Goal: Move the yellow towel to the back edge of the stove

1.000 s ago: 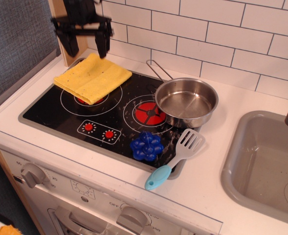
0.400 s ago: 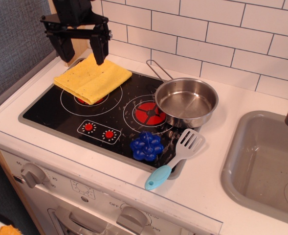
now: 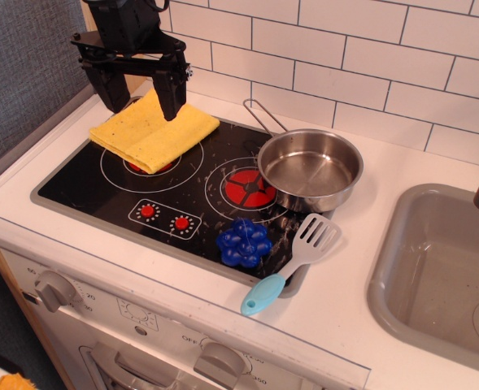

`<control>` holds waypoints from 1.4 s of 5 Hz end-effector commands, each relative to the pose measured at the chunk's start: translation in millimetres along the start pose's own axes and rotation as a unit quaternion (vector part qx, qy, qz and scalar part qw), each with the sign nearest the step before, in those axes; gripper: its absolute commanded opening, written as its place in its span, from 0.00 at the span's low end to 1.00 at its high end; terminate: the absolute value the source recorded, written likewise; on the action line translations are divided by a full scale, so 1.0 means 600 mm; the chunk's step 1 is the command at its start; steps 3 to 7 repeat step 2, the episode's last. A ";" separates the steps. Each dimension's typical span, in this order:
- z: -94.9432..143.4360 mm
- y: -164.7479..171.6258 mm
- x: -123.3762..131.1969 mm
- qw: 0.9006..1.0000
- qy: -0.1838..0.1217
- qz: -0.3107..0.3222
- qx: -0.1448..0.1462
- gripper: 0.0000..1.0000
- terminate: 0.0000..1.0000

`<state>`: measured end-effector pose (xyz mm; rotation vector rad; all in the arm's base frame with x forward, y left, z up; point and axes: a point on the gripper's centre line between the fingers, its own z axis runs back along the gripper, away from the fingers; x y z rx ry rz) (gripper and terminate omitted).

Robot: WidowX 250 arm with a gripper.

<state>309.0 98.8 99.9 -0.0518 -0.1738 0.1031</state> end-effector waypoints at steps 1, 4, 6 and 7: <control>0.039 -0.004 0.002 0.998 -0.026 -0.045 0.040 1.00 0.00; 0.039 -0.004 0.002 0.998 -0.026 -0.045 0.040 1.00 1.00; 0.039 -0.004 0.002 0.998 -0.026 -0.045 0.040 1.00 1.00; 0.039 -0.004 0.002 0.998 -0.026 -0.045 0.040 1.00 1.00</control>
